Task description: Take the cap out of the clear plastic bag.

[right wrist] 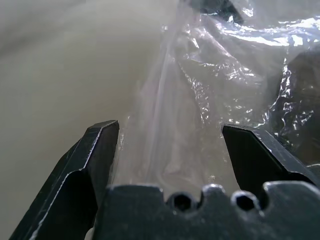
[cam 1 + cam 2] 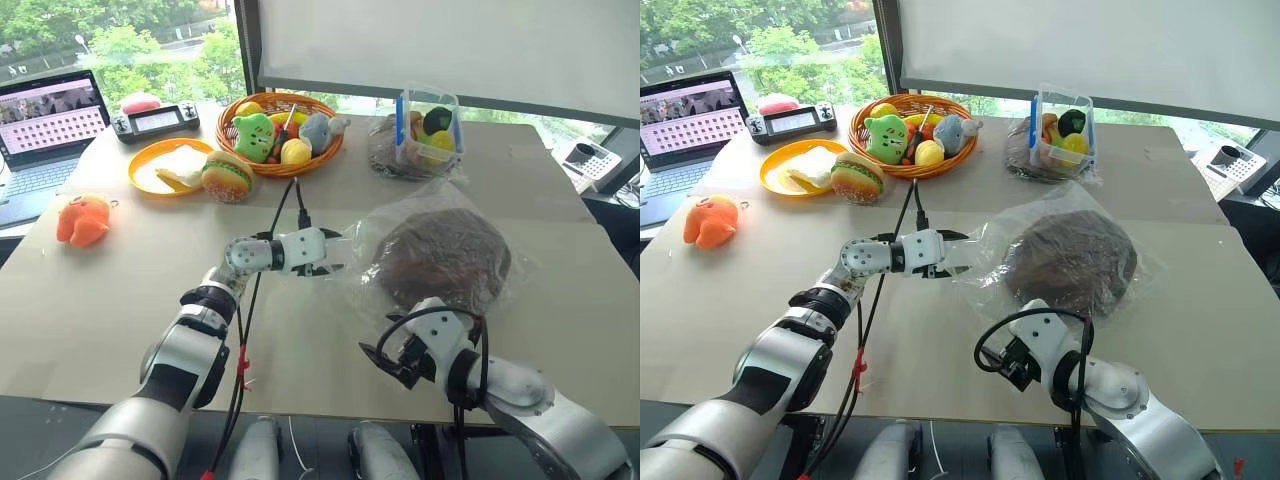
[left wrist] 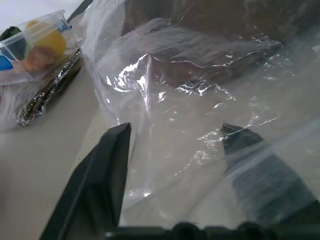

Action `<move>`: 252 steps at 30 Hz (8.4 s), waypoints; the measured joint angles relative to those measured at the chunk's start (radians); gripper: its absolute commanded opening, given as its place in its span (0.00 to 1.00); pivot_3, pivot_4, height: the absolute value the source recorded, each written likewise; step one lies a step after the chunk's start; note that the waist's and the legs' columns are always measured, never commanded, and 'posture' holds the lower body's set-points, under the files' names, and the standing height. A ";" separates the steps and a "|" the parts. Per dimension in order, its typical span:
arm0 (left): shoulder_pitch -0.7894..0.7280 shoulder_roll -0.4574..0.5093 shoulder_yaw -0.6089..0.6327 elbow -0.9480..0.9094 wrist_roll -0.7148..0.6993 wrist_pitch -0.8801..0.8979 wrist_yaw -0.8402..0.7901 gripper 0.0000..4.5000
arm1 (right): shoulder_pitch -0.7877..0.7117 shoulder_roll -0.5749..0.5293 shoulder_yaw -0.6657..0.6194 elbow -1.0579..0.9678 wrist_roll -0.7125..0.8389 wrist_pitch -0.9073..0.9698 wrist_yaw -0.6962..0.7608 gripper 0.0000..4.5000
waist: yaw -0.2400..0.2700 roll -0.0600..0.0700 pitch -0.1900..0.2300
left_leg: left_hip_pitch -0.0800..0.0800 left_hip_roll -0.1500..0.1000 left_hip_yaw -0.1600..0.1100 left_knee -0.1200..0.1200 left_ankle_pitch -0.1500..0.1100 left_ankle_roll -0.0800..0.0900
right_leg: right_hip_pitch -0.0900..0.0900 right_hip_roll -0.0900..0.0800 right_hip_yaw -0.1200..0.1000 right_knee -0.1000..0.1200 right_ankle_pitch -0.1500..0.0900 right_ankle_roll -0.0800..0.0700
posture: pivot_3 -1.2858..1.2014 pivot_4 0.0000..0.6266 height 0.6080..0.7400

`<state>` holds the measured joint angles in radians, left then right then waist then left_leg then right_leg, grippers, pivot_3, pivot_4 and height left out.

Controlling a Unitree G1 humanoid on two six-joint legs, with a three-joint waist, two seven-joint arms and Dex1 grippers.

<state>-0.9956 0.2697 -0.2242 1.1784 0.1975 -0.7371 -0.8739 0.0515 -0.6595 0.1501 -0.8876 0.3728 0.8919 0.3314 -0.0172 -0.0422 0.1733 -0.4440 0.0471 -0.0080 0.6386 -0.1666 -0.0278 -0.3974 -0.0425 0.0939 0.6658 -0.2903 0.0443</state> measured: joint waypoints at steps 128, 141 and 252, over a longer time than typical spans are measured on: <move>0.565 0.118 0.006 -1.303 -0.498 0.985 -0.098 0.00 | -0.236 0.163 0.071 0.693 -0.701 -0.855 -0.058 0.01 | -0.020 0.005 -0.002 | 0.012 0.001 0.002 -0.005 0.000 0.001 | 0.009 0.000 0.003 -0.002 0.000 -0.001 | 0.52 0.24 1.00; 0.569 0.120 0.003 -1.303 -0.495 0.986 -0.099 0.00 | -0.030 0.144 -0.010 0.308 -0.516 -0.574 0.150 0.01 | -0.021 0.005 -0.002 | 0.013 0.001 0.002 -0.005 0.000 0.001 | 0.009 0.000 0.003 -0.002 -0.001 -0.001 | 0.52 0.24 1.00; 0.540 -0.007 -0.029 -1.358 -0.514 0.996 0.029 0.00 | 0.226 -0.204 -0.763 -0.125 0.860 -0.254 -0.024 0.01 | 0.000 0.006 -0.004 | 0.013 0.000 0.001 -0.003 0.000 0.001 | 0.013 0.000 0.003 -0.002 -0.003 0.000 | 0.52 0.24 1.00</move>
<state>-0.4559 0.2629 -0.2532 -0.1798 -0.3166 0.2588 -0.8454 0.2773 -0.8634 -0.6131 -1.0127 1.2330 0.6374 0.3077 -0.0169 -0.0359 0.1697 -0.4306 0.0468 -0.0073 0.6352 -0.1664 -0.0270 -0.3847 -0.0427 0.0966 0.6638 -0.2931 0.0446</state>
